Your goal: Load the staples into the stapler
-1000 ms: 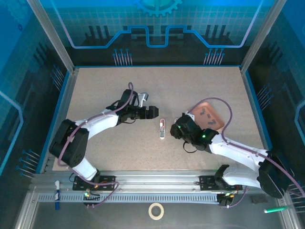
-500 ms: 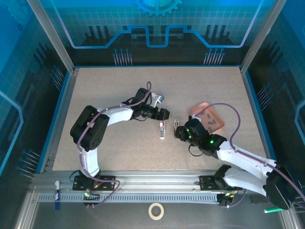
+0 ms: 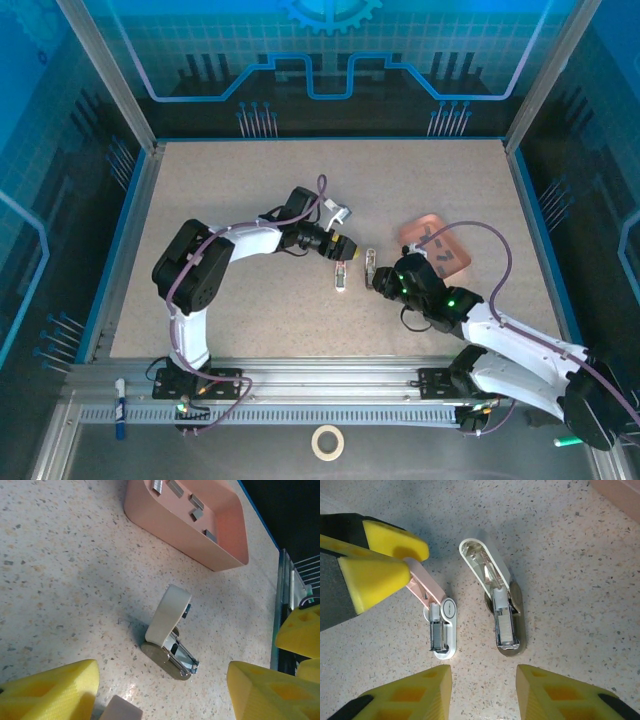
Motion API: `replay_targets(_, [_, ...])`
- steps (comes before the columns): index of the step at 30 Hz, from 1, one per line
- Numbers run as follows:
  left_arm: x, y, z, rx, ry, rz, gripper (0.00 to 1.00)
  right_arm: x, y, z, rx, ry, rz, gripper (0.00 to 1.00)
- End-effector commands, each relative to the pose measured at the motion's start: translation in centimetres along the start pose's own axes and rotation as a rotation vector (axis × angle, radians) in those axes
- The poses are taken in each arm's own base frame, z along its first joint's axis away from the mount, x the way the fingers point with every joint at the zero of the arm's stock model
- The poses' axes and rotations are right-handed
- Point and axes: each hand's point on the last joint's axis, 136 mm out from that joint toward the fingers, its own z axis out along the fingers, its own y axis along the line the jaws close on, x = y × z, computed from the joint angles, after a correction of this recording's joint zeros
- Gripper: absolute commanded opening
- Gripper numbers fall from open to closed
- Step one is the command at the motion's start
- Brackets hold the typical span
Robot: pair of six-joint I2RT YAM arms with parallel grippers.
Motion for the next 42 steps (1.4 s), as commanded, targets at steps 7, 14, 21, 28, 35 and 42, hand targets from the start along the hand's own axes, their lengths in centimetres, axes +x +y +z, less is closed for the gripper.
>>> replay_targets(7, [0.6, -1.7, 0.4, 0.093, 0.033, 0.103, 0.66, -0.5, 0.2, -0.1, -0.015, -0.018, 0.019, 0.40])
replay_targets(14, [1.0, -2.4, -0.4, 0.090, 0.031, 0.150, 0.64, -0.4, 0.1, 0.0, -0.014, -0.017, 0.019, 0.40])
replay_targets(21, [2.0, -3.2, -1.0, 0.094, 0.047, 0.190, 0.63, -0.4, 0.0, 0.3, -0.014, -0.017, 0.021, 0.39])
replay_targets(28, [3.6, -3.9, -1.0, 0.085, 0.095, 0.223, 0.63, -0.2, 0.1, 0.9, -0.016, -0.004, 0.024, 0.39])
replay_targets(35, [5.8, -4.4, -0.8, 0.077, 0.165, 0.234, 0.63, 0.1, 0.4, 1.5, -0.025, 0.020, 0.020, 0.39])
replay_targets(42, [5.7, -4.9, -1.4, 0.021, 0.153, 0.204, 0.65, 0.3, 1.0, 2.0, -0.055, 0.044, 0.011, 0.40])
